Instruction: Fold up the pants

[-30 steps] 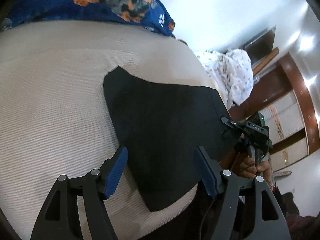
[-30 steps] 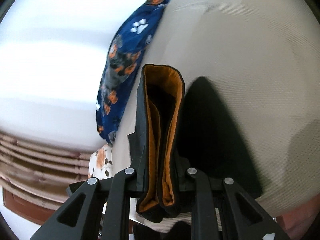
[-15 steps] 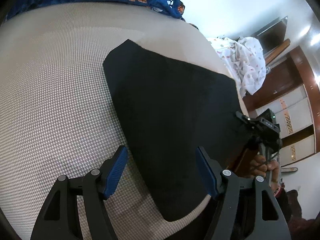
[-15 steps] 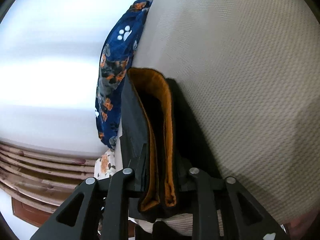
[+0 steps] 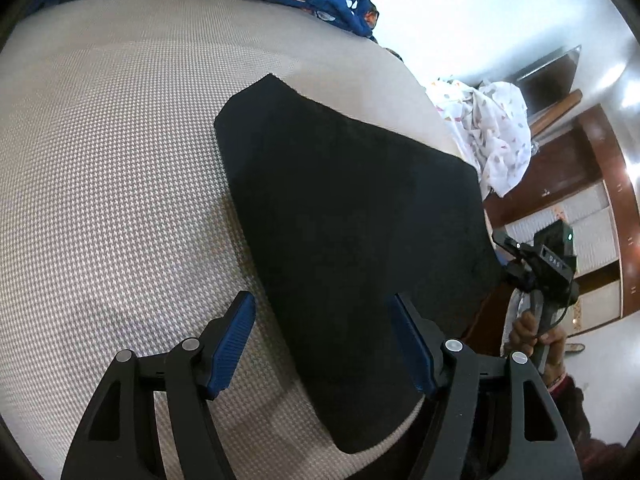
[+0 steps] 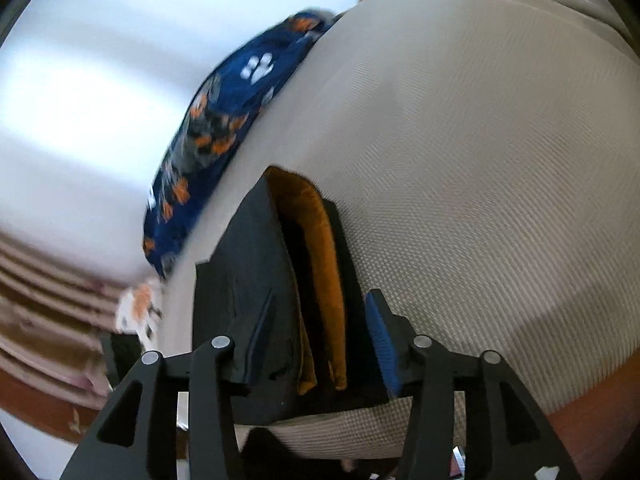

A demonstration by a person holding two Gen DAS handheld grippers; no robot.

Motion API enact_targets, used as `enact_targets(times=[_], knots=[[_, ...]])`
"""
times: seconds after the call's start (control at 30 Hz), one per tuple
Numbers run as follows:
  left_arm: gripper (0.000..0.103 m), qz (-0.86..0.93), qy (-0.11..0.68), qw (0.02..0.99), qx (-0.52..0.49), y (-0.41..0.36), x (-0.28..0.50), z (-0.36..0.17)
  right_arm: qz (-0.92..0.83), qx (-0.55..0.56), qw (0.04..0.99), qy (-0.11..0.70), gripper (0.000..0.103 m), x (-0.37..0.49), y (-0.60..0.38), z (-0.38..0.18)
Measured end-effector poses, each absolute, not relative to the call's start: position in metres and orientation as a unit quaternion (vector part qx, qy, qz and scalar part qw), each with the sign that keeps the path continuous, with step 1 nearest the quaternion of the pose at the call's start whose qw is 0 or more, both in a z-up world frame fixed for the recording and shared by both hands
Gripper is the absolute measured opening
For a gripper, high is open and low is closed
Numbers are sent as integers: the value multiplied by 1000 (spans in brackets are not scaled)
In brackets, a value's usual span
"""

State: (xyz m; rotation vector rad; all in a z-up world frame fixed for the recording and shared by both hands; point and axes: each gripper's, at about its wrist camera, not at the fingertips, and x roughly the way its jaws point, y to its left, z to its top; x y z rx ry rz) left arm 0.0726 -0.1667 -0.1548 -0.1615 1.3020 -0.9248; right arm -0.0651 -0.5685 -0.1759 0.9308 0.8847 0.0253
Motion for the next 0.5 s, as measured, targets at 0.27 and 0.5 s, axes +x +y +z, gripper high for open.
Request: enact_targets(times=[0.27, 0.5], knots=[[70, -423, 580, 695, -54, -188, 75, -160, 57, 374, 794, 476, 50, -33, -554, -189], [72, -465, 557, 687, -18, -215, 71, -160, 145, 387, 772, 483, 53, -18, -552, -194]])
